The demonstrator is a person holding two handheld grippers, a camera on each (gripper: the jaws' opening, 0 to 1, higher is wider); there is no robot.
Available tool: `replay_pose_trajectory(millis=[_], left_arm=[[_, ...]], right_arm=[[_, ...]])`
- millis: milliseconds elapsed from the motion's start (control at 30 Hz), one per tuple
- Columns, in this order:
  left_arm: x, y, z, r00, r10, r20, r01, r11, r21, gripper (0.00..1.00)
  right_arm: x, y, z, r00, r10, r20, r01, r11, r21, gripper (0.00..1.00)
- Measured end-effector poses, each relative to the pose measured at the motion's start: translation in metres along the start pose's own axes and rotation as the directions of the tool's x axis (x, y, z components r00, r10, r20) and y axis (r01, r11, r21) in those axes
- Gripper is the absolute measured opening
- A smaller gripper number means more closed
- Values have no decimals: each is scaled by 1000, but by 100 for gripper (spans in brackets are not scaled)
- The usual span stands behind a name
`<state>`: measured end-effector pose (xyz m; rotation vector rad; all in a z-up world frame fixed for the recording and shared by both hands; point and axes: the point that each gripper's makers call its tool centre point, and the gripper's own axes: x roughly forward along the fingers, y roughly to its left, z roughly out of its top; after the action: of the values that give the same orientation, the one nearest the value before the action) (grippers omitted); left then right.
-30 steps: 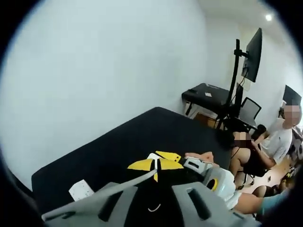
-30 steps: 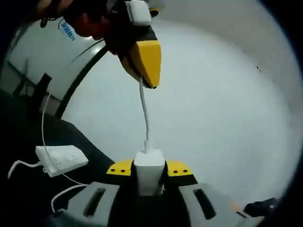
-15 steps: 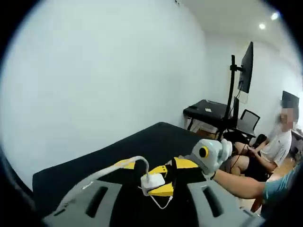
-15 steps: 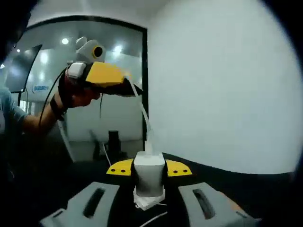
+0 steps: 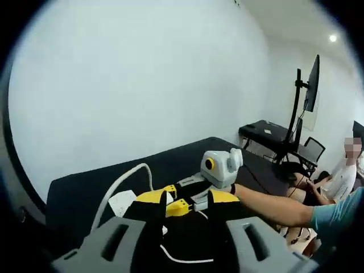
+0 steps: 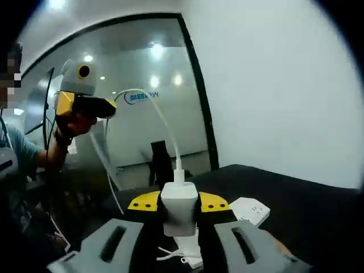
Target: Connect the charging cable to the phone, plug the charger into the socket, and turn on the power strip switch to charge the phone.
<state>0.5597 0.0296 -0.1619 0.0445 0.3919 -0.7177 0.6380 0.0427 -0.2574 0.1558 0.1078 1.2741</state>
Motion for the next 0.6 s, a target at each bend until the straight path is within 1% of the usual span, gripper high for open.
replay_pose_trajectory(millis=[33,100,133,167,200,233,267,333,367,400,433,467,500,533,567,600], left_arm=[[0,0,-2,1000,-12,-2,12,1000,-17,25],[-1,-7,-8,997,-75,2,75,996,-41,24],[-4,-15,-9,992,-127,24,129,987,-101,24],[-7,-17,-9,988,-152,36,155,977,-146,24],[-13,-17,-7,982,-181,59,188,969,-159,24],[-17,-16,-6,980,-184,79,194,968,-158,24],[-21,-13,-7,981,-174,87,185,972,-146,25],[-31,-8,-7,976,-177,127,188,978,-85,27],[-35,-5,-8,975,-172,138,184,980,-79,30],[-39,-3,-10,974,-174,144,186,980,-73,32],[-44,8,-8,969,-191,158,201,979,-47,34],[-47,14,-10,970,-190,151,199,979,-47,38],[-48,16,-17,973,-188,137,195,980,-40,40],[-50,12,-23,973,-190,129,195,981,-24,42],[-51,18,-30,975,-188,120,189,982,3,44],[-50,22,-37,976,-185,114,185,983,7,46]], right_arm=[[4,-2,-5,1000,18,-3,-18,1000,24,21],[7,-11,-13,1000,22,-10,-21,999,44,21],[9,-15,-18,1000,24,-9,-24,998,58,21],[9,-20,-20,1000,23,-6,-23,997,70,21],[10,-23,-23,1000,29,4,-30,996,86,21],[9,-25,-24,999,39,10,-39,994,101,21],[9,-25,-26,999,49,18,-51,992,117,21],[8,-29,-29,998,60,33,-64,988,138,21],[9,-30,-31,997,65,36,-70,986,153,21],[9,-31,-33,997,71,32,-75,986,151,21],[9,-31,-36,996,84,23,-86,983,162,21],[10,-29,-38,996,91,17,-92,983,160,21],[11,-28,-41,995,98,11,-99,983,158,21],[12,-25,-45,994,111,-1,-110,984,143,21],[13,-24,-47,994,112,-6,-110,985,136,21],[14,-24,-49,994,111,-11,-109,986,130,21]])
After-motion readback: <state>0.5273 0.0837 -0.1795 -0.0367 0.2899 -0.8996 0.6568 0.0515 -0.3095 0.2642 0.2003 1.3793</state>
